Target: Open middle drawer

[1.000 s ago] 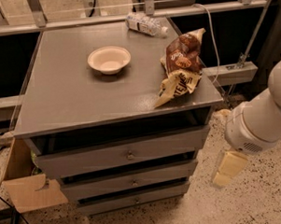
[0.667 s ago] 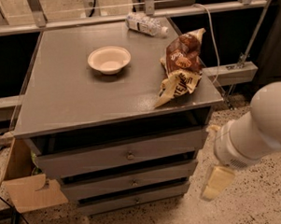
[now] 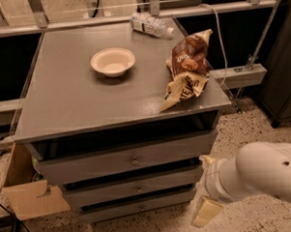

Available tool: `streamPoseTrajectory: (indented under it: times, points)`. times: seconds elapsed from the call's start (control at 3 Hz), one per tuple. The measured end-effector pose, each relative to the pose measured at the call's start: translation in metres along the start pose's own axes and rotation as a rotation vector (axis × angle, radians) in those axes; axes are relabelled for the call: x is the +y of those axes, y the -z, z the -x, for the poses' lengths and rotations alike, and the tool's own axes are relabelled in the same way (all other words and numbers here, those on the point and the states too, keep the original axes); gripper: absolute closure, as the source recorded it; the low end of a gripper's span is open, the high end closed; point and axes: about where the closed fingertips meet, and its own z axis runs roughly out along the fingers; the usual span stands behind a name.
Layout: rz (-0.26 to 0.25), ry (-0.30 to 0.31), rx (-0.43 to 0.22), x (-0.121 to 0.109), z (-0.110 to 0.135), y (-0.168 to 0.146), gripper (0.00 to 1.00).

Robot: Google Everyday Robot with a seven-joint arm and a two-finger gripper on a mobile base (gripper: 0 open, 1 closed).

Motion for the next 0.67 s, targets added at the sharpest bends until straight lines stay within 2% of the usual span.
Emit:
streamPoseTrajectory:
  times: [0.33,0.67]
  points:
    - [-0.014,0.0,-0.02,0.0096,-0.0109,-0.0513,0.0]
    - [-0.048,-0.001,-0.036,0.0017,-0.0074,-0.0514,0.0]
